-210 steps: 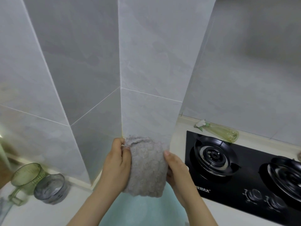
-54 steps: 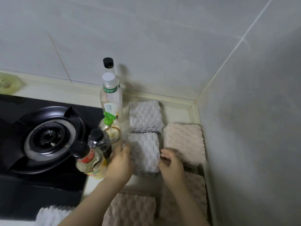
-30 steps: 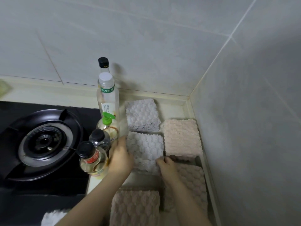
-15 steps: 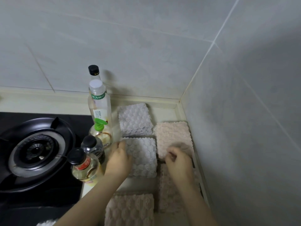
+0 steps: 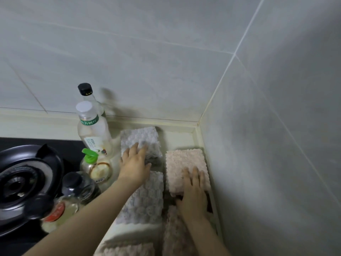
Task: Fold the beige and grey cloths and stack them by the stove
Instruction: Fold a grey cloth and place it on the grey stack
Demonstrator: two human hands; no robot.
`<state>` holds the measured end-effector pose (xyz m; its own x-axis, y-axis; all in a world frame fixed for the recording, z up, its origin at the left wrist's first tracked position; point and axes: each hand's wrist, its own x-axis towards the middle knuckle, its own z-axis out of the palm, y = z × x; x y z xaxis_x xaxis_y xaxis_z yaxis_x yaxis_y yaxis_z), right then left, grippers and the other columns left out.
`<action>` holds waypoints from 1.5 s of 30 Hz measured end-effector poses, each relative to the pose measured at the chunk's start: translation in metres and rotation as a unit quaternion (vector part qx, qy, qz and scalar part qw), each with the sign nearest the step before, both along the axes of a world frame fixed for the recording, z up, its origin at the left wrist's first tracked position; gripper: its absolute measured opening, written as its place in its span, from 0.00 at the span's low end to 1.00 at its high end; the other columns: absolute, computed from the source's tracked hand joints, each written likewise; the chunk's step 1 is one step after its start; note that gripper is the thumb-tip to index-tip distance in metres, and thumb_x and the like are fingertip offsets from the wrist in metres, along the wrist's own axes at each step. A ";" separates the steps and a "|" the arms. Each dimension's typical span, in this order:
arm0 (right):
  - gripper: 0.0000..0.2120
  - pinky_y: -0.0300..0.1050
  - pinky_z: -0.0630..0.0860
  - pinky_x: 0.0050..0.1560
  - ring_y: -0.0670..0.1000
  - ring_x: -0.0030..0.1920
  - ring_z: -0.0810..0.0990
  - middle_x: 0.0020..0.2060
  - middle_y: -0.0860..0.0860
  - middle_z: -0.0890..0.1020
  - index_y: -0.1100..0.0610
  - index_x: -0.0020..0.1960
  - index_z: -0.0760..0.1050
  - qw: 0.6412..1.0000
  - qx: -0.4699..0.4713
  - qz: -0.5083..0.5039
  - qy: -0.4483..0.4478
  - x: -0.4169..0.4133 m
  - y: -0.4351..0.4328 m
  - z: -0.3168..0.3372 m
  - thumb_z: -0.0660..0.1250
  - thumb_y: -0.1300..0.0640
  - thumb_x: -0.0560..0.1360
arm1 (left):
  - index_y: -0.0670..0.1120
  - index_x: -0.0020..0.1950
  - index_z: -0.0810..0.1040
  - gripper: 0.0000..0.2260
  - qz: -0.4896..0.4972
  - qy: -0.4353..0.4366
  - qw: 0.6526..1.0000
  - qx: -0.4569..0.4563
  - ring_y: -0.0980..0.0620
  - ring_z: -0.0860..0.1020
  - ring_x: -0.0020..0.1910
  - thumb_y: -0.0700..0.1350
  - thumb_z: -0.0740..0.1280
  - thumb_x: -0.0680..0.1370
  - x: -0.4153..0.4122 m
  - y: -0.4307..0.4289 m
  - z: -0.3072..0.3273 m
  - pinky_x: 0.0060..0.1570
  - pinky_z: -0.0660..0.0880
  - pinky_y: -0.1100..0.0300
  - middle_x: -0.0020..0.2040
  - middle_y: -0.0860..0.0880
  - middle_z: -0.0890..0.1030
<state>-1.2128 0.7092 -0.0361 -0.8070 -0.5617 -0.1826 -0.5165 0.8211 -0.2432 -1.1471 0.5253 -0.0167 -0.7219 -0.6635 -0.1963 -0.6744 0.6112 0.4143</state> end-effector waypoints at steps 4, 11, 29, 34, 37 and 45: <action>0.57 0.54 0.80 0.50 0.63 0.73 0.65 0.74 0.58 0.66 0.53 0.76 0.63 0.999 0.005 -0.020 0.027 -0.007 -0.005 -0.025 0.83 0.58 0.51 | 0.56 0.77 0.50 0.30 -0.005 -0.063 0.998 0.012 0.40 0.44 0.76 0.52 0.62 0.78 -0.017 -0.012 -0.009 0.72 0.51 0.40 0.78 0.48 0.45; 0.49 0.59 0.60 0.71 0.59 0.78 0.41 0.79 0.54 0.43 0.48 0.79 0.43 0.999 -0.011 -0.012 0.030 -0.027 -0.021 -0.028 0.73 0.51 0.71 | 0.60 0.75 0.57 0.27 -0.005 -0.084 0.995 0.048 0.42 0.43 0.76 0.51 0.62 0.78 -0.023 -0.020 -0.029 0.69 0.58 0.36 0.78 0.52 0.46; 0.46 0.57 0.59 0.71 0.57 0.78 0.40 0.79 0.53 0.43 0.49 0.79 0.43 0.999 0.007 -0.007 0.032 -0.091 -0.083 -0.019 0.69 0.43 0.73 | 0.58 0.73 0.63 0.25 -0.045 0.016 0.998 0.043 0.43 0.46 0.76 0.52 0.64 0.77 -0.035 -0.060 -0.060 0.73 0.53 0.51 0.78 0.52 0.51; 0.45 0.58 0.59 0.71 0.57 0.78 0.40 0.79 0.54 0.43 0.50 0.79 0.44 0.999 0.007 -0.013 0.034 -0.099 -0.092 -0.019 0.69 0.44 0.73 | 0.59 0.74 0.61 0.27 -0.067 0.010 0.997 0.027 0.44 0.44 0.76 0.52 0.64 0.77 -0.039 -0.063 -0.061 0.73 0.53 0.48 0.78 0.53 0.49; 0.46 0.58 0.59 0.71 0.58 0.78 0.41 0.79 0.54 0.43 0.50 0.79 0.43 0.999 0.008 -0.016 0.035 -0.101 -0.095 -0.019 0.70 0.45 0.73 | 0.59 0.74 0.60 0.27 -0.079 0.011 0.997 0.018 0.44 0.44 0.77 0.52 0.64 0.77 -0.035 -0.061 -0.062 0.73 0.53 0.48 0.78 0.53 0.49; 0.43 0.56 0.58 0.74 0.59 0.78 0.42 0.79 0.55 0.46 0.51 0.79 0.49 0.998 -0.062 0.000 0.021 -0.086 -0.080 -0.012 0.70 0.47 0.73 | 0.60 0.73 0.64 0.31 -0.054 0.031 0.998 0.005 0.44 0.48 0.77 0.64 0.50 0.69 -0.023 -0.047 -0.045 0.72 0.53 0.41 0.78 0.53 0.55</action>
